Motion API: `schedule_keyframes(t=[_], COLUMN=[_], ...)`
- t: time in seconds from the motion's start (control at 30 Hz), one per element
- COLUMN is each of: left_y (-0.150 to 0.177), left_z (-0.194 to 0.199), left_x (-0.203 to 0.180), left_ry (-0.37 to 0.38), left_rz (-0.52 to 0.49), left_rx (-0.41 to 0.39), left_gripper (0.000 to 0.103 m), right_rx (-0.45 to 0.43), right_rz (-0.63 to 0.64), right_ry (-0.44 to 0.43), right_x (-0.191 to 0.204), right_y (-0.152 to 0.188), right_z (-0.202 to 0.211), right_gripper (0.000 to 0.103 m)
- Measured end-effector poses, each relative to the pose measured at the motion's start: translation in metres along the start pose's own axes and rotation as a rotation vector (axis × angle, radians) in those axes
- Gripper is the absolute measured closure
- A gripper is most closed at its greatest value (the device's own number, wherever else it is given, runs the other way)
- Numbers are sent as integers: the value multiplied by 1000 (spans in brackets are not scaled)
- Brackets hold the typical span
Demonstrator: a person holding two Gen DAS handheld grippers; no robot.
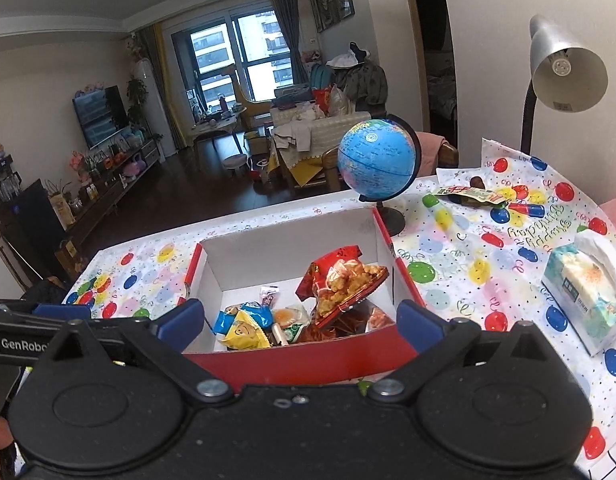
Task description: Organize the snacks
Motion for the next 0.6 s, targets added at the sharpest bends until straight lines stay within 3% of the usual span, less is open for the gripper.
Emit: schedule_keyframes(t=[0.6], left_y=[-3], left_z=[-1], left_x=[0], left_ry=[5], left_rz=[7], left_rx=[-8], left_gripper=[4], right_rx=[-8], right_rz=[19], right_ry=[18], right_x=[0], right_y=[-3], right_z=[-4], right_gripper=[0])
Point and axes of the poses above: each gripper's, at about its wrist camera, not at the fingertips, and z roughly against the way its jaws point, x to its left, y to its underside, the point moved 2 cm from there along -z, roughly the way its jaws point, and after that the axes turned 7 degrees about -x, right-handed, at the moved point
